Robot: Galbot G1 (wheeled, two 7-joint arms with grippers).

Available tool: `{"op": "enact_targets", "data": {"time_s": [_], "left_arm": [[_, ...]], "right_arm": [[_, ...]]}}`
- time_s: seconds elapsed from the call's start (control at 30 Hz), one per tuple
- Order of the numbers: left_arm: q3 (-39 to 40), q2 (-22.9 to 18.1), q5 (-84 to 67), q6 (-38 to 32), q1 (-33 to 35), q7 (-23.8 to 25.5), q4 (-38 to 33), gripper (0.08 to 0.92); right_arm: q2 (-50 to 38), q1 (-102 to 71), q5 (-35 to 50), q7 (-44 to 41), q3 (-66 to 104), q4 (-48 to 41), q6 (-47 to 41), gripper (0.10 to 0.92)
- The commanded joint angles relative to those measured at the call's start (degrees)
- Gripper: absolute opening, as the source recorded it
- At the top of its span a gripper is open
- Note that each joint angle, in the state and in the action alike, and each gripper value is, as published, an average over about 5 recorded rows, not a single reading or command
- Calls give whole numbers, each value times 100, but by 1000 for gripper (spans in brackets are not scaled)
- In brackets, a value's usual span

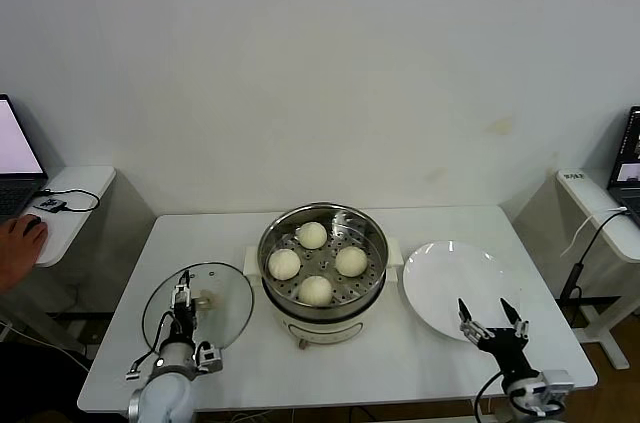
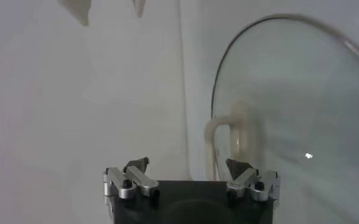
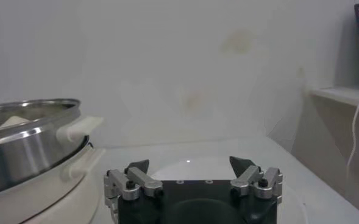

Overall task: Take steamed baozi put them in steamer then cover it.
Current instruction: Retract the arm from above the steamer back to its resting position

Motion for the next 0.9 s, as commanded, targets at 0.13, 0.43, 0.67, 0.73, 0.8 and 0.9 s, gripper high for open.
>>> {"op": "enact_targets", "data": {"time_s": [0.13, 0.43, 0.67, 0.73, 0.8, 0.9], "left_arm": [[-16, -120, -64, 65, -378, -89, 333, 823], [-126, -132, -178, -81, -436, -229, 547, 823], [-148, -133, -198, -210, -421, -235, 602, 798], [-154, -128, -204, -237, -419, -238, 625, 751], [-165, -121, -206, -269, -421, -245, 655, 701], [-176, -109, -216, -307, -420, -259, 700, 614]], "right_arm": [[0, -4, -35, -10, 14, -14, 14, 823], [-21, -70, -66, -15, 64, 1, 55, 823], [-2, -96, -108, -17, 49, 19, 79, 823], [-4, -112, -116, -19, 55, 19, 91, 823], [-5, -125, -127, -21, 61, 16, 103, 823], [0, -132, -143, -23, 64, -2, 113, 823]]}}
